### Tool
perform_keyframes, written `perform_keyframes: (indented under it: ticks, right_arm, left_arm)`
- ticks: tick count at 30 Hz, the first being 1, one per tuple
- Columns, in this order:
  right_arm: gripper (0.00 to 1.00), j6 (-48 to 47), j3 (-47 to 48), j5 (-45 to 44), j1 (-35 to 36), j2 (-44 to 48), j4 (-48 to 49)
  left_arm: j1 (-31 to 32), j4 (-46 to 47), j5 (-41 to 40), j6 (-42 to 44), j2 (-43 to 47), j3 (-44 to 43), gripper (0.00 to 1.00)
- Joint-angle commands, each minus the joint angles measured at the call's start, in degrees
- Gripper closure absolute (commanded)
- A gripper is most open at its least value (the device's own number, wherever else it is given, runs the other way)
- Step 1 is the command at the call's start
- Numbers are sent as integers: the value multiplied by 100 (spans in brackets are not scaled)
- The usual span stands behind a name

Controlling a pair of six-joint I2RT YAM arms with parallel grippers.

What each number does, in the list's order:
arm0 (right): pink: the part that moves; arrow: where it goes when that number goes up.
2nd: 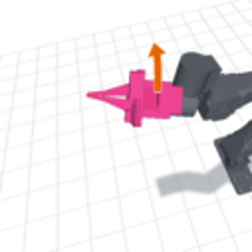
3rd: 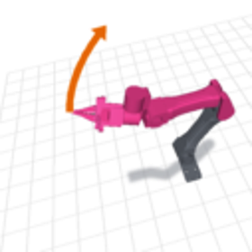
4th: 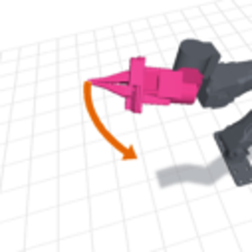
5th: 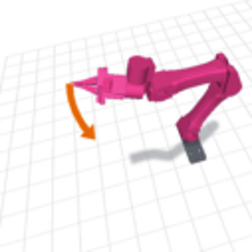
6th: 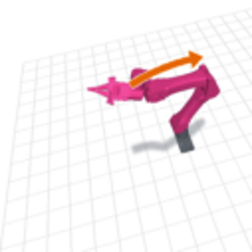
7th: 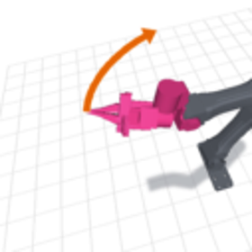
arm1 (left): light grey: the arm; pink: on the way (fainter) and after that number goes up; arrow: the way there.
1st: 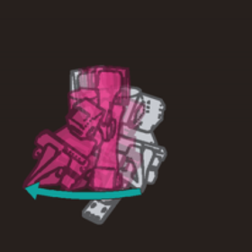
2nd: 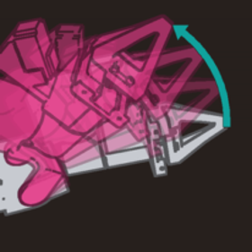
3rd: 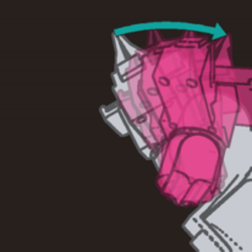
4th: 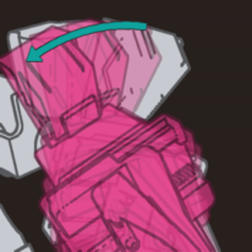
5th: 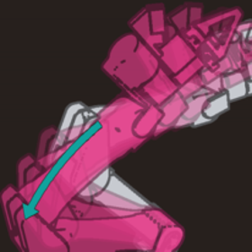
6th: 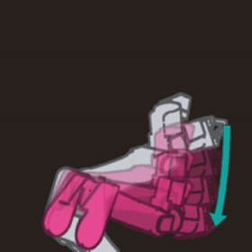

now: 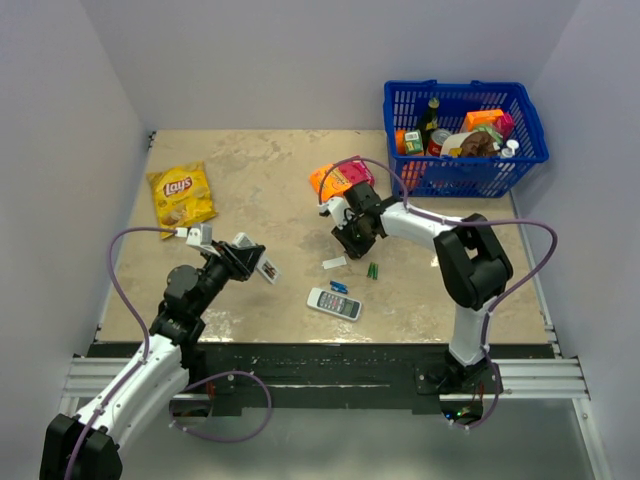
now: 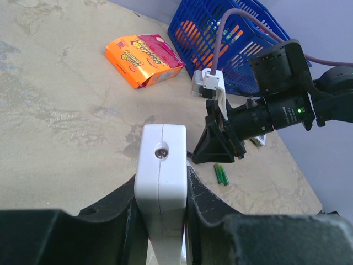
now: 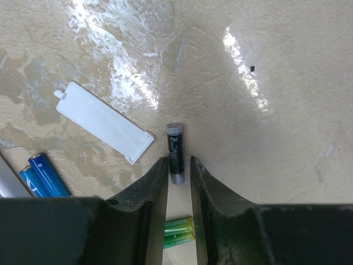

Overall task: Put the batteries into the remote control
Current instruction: Pick up the battery from the center of the board.

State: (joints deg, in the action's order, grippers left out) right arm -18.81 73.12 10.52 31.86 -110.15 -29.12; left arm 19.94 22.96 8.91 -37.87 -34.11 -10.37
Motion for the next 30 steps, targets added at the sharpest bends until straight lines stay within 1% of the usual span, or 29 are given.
perform_keyframes:
  ticks: [1,7,13,14,16,17,18,20,21,25,28,30]
  right_arm:
    - [73,360,-386,-621,119,2,-58]
    - [73,378,-580,-762,233,-59,117]
    - [73,422,-641,-903,365,-77,56]
    - [76,439,-676,-903,374,-42,56]
    - [85,483,-703,-929,409,19,65]
    - [87,501,-729,-929,418,63,73]
    - [92,544,-755,-929,444,177,100]
    - [96,623,-843,-859,488,353,214]
    - [96,659,-878,-729,497,528,258]
    - [100,826,-1037,-657,541,995,478]
    - [100,905,-1063,-587,637,1345,460]
    - [100,958,-1037,-552,716,1496,443]
  left_arm:
    - [1,253,-12,60,44,53,100]
    - [1,253,-21,51,53,53,100]
    - [1,270,-29,34,45,70,100]
    - [1,288,-29,25,45,79,100]
    - [1,305,-38,7,45,88,100]
    - [1,332,-21,-10,45,97,100]
    - [1,341,-21,-19,45,105,100]
    - [1,402,-21,-63,53,140,100]
    - [1,420,-29,-80,53,158,100]
    - [-8,534,-187,-221,53,202,100]
    - [-8,850,-301,-537,71,369,100]
    - [-8,1262,-346,-827,45,587,100]
